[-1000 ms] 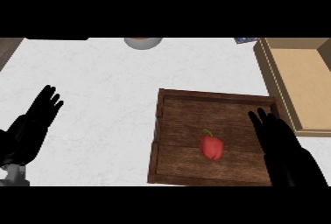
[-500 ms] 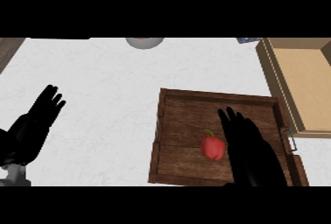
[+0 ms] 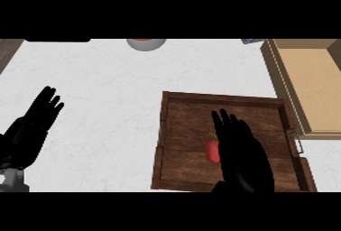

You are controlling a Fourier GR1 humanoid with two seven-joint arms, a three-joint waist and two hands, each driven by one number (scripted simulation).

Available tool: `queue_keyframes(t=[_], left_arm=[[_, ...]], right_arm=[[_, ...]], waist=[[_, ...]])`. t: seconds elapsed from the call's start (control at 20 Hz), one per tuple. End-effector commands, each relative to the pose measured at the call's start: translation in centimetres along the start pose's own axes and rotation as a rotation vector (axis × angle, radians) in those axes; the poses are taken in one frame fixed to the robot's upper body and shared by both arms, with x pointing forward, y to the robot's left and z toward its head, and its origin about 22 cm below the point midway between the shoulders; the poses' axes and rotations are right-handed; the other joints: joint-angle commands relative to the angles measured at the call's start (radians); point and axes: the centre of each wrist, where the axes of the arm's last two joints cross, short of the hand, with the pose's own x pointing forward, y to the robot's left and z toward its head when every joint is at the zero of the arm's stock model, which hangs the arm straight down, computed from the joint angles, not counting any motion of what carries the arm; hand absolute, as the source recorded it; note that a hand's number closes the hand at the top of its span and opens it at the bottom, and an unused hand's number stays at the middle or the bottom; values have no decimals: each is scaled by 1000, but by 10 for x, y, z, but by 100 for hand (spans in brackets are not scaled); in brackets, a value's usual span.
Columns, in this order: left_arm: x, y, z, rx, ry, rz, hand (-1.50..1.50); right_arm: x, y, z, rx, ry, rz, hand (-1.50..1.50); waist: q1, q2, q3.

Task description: Pick the bell pepper from the tray and place it in the cardboard box

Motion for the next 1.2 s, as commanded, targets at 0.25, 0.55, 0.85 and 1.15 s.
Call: queue_keyframes(t=[0.25, 0.55, 0.85, 1.15], left_arm=[[-3, -2, -5, 11, -10, -5, 0], [-6, -5, -10, 3, -12, -5, 0], [13, 17, -1, 5, 7, -6, 0], [3, 10, 0, 6, 7, 11, 0]], right_arm=[[40, 6, -1, -6, 153, 99, -150], [45, -6, -12, -6, 156, 143, -150], [54, 21, -12, 22, 199, 171, -150], [42, 19, -26, 35, 234, 181, -150]], waist=[[-2, 2, 2], [-7, 2, 2], [2, 1, 2], [-1, 1, 2]])
